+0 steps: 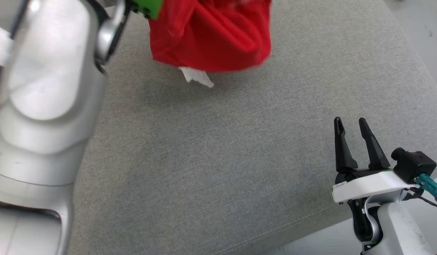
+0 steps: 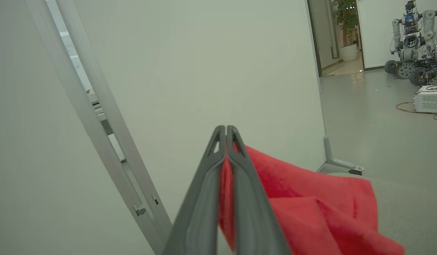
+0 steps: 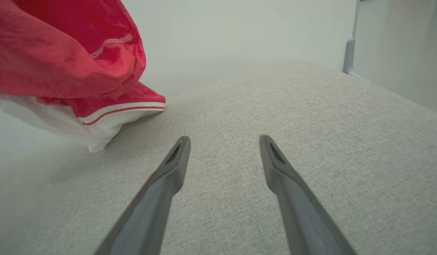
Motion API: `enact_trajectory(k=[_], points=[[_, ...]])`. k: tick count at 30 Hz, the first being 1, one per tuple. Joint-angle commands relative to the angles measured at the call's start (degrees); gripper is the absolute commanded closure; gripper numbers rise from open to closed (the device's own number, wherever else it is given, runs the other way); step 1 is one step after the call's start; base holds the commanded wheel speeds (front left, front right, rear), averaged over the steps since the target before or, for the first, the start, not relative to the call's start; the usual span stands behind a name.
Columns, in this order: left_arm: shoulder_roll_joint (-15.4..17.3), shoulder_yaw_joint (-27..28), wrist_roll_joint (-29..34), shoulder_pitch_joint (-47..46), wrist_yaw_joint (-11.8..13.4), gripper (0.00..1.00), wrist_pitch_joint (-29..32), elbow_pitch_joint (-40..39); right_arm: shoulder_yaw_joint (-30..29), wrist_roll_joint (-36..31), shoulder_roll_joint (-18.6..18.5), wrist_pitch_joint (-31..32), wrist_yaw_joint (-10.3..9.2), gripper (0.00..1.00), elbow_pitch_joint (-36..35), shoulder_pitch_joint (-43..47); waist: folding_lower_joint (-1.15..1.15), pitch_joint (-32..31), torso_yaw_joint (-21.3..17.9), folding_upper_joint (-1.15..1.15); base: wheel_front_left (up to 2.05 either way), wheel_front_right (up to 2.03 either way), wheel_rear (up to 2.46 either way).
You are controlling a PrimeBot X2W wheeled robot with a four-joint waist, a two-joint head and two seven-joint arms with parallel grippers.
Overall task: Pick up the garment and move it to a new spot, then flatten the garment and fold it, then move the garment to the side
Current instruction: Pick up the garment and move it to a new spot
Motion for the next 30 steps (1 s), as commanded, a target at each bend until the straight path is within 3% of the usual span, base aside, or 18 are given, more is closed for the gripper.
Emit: enact_trajectory(k=[1, 8, 17, 18, 19, 30], points=[[-0.54, -0.73, -0.49, 2.41, -0.29, 1.00, -0.74, 1.05, -0.22, 0.10, 0.23, -0.24, 0.00, 0.00, -0.20, -0.77, 0.00, 0.18, -0.09, 0.00, 0.00, 0.00, 0.00], [-4.09, -4.12, -2.31, 13.60, 0.81, 1.00, -5.06, 5.81, -0.41, -0.51, 0.28, -0.26, 0.00, 0.00, -0.75, 0.23, 0.00, -0.23, 1.37, 0.00, 0.00, 0.00, 0.00], [-5.51, -8.02, -4.21, 27.40, 0.98, 1.00, -9.92, 11.57, -0.15, -1.03, 0.03, -0.24, 0.00, 0.00, -0.85, 0.89, 0.00, -1.27, 2.58, 0.00, 0.00, 0.00, 0.00], [-5.61, -8.11, -4.43, 27.98, 0.97, 0.56, -10.54, 11.79, -0.14, -1.06, 0.03, -0.23, -0.01, 0.00, -0.85, 1.03, 0.00, -1.43, 2.72, 0.00, 0.00, 0.00, 0.00], [-5.67, -8.16, -4.46, 28.30, 1.26, 0.00, -11.48, 12.03, -0.15, -1.12, -0.08, -0.24, 0.00, 0.00, -0.84, 1.31, 0.00, -1.77, 3.01, 0.00, 0.00, 0.00, 0.00], [-3.30, -4.85, -4.75, 29.58, 3.52, 0.00, -19.02, 9.06, 0.38, -2.75, -0.61, -0.23, -0.01, 0.00, -1.30, 3.28, 0.00, -7.30, 6.12, 0.00, 0.00, 0.00, 0.00]])
